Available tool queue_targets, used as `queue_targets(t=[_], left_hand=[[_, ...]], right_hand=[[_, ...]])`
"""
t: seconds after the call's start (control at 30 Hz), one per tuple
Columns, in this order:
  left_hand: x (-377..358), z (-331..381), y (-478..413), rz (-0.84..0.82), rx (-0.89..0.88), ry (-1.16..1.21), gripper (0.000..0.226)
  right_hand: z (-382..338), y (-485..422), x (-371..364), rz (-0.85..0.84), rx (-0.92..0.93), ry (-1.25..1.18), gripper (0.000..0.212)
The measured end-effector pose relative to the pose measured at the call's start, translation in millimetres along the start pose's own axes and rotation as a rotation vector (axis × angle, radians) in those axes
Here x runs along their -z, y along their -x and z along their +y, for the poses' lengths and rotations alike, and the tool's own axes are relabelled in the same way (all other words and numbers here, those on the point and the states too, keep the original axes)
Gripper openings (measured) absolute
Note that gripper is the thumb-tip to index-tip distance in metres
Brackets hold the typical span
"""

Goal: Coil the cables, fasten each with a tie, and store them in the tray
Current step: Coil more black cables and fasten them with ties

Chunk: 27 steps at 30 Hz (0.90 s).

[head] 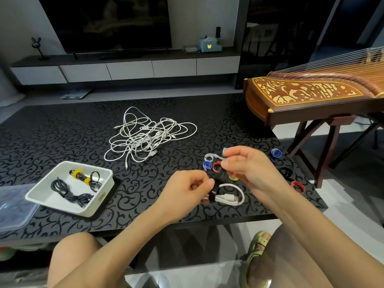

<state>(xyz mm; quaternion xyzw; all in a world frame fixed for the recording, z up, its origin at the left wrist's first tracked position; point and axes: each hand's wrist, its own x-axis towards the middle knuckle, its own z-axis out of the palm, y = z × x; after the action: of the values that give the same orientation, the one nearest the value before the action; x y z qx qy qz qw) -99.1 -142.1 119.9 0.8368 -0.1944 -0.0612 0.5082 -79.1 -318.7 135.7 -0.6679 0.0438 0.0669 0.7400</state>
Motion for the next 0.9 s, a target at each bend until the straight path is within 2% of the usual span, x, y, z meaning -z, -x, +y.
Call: queue_targets(t=[0.1,0.17,0.27,0.33,0.43,0.47,0.57,0.67,0.8,0.9], left_hand=[[6.0,-0.3,7.0,-0.048,-0.164,-0.214,0.021],[5.6,0.7,6.6,-0.107,-0.207,-0.373,0.025],[4.5,6.2,-1.1,-0.189,-0.170,-0.404,0.026],[7.5,10.1,-5.8,-0.192,-0.156,-0.381,0.027],[10.9,11.7,-6.9,-0.108,-0.179,-0.346,0.016],[10.6,11.7,-6.0,-0.079,-0.203,-0.338,0.009],[6.8,11.3,-6.1,-0.029,-0.275,-0.431,0.020],[5.2,11.2,-11.5,-0.027,-0.289,-0.557,0.017],[5.7,10.6,-16.2,-0.078,-0.310,-0.588,0.014],[6.9,11.7,-18.2,-0.062,-0.379,-0.638,0.015]], right_hand=[[-13.7,3.5,1.7,-0.003,0.201,0.136,0.022],[-24.3,7.0,-1.1,0.016,0.372,0.286,0.026],[-38.1,6.1,-7.0,0.056,0.638,0.556,0.028],[-40.5,-0.4,-9.4,0.132,0.714,0.624,0.025],[-38.3,-15.7,-9.5,0.194,0.699,0.666,0.022],[-37.8,-19.6,-9.2,0.160,0.658,0.660,0.022],[-37.4,-28.3,-11.3,0.030,0.512,0.587,0.017],[-37.2,-32.8,-15.2,0.000,0.425,0.502,0.015],[-35.7,-35.3,-14.9,-0.022,0.421,0.476,0.016],[-35.9,-42.1,-11.5,0.014,0.388,0.436,0.024]])
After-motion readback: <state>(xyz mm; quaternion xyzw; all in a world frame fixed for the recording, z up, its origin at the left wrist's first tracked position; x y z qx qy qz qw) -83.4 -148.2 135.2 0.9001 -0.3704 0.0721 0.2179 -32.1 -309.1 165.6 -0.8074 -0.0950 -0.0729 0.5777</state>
